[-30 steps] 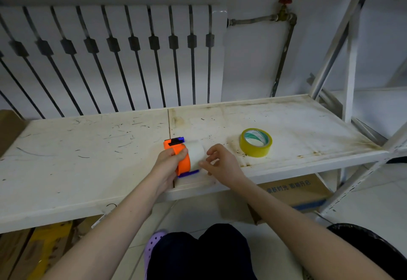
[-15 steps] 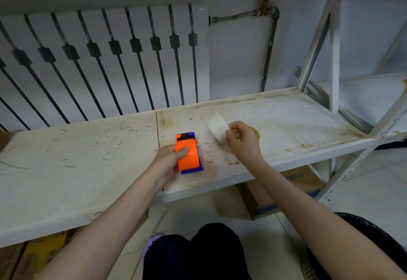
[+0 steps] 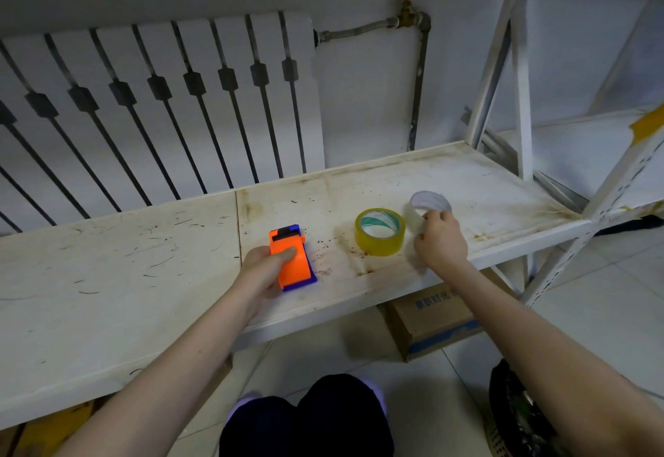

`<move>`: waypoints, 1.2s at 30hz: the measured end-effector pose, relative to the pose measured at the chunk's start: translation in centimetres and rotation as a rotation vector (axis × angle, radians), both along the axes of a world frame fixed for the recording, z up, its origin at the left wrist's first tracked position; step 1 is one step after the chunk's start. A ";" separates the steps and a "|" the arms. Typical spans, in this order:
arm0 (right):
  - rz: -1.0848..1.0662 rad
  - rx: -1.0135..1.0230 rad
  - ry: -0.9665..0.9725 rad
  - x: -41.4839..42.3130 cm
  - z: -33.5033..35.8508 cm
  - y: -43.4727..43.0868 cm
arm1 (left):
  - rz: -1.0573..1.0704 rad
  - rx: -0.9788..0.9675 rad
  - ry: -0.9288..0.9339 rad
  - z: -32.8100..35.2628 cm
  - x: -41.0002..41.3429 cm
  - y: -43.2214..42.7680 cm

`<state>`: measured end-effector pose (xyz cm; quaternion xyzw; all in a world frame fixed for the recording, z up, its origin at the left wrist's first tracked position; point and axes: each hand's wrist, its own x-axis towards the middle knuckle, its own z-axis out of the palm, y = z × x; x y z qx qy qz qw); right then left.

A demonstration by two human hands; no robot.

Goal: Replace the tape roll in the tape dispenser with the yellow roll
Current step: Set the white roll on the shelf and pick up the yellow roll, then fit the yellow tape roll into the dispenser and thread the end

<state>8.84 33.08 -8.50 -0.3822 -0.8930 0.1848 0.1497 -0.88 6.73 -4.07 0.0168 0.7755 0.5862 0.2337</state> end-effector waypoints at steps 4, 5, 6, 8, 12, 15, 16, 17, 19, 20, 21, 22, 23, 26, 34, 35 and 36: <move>-0.023 0.003 -0.076 -0.1 -0.6 -0.3 | -0.022 -0.034 0.046 -0.4 0.2 -0.4; -0.024 0.000 -0.067 -0.1 -0.7 -0.5 | -0.025 -0.043 0.052 -0.5 0.1 -0.5; -0.023 -0.003 -0.040 -0.2 -0.6 -0.8 | -0.027 -0.052 0.060 -0.6 0.1 -0.7; 0.006 0.025 0.073 -0.5 -0.3 -1.6 | -0.032 -0.061 0.071 -0.7 0.1 -1.0; 0.269 0.180 0.200 -1.5 0.0 -4.2 | -0.047 -0.036 0.076 -0.9 0.2 -1.1; 0.322 0.251 0.066 -2.3 -0.3 -5.3 | -0.051 -0.026 0.082 -0.9 0.4 -1.2; 0.319 0.263 0.011 -2.5 -0.5 -5.4 | -0.051 -0.030 0.083 -0.8 0.5 -1.3; 0.314 0.270 -0.037 -2.7 -0.6 -5.5 | -0.048 -0.032 0.083 -0.9 0.5 -1.4; 0.284 0.275 -0.106 -3.1 -0.7 -5.5 | -0.040 -0.036 0.087 -0.9 0.3 -1.6; 0.268 0.279 -0.131 -3.2 -0.8 -5.5 | -0.039 -0.037 0.089 -0.9 0.3 -1.7; 0.258 0.284 -0.147 -3.3 -0.8 -5.6 | -0.039 -0.039 0.092 -1.0 0.2 -1.8; 0.255 0.281 -0.148 -3.3 -0.7 -5.7 | -0.040 -0.040 0.094 -1.1 0.2 -1.9; 0.255 0.264 -0.119 -3.2 -0.5 -5.9 | -0.043 -0.038 0.094 -1.2 0.1 -1.9; 0.247 0.058 0.135 -2.8 0.8 -6.2 | -0.047 -0.026 0.100 -1.4 0.0 -2.1; 0.304 -0.746 0.517 -1.7 4.3 -10.0 | 0.064 -0.031 0.243 -2.0 -0.3 -2.5; 0.307 -0.733 0.484 -1.5 4.1 -10.4 | 0.071 -0.036 0.276 -2.0 -0.2 -2.5; 0.312 -0.702 0.455 -1.4 3.7 -10.8 | 0.066 -0.039 0.297 -2.0 -0.2 -2.5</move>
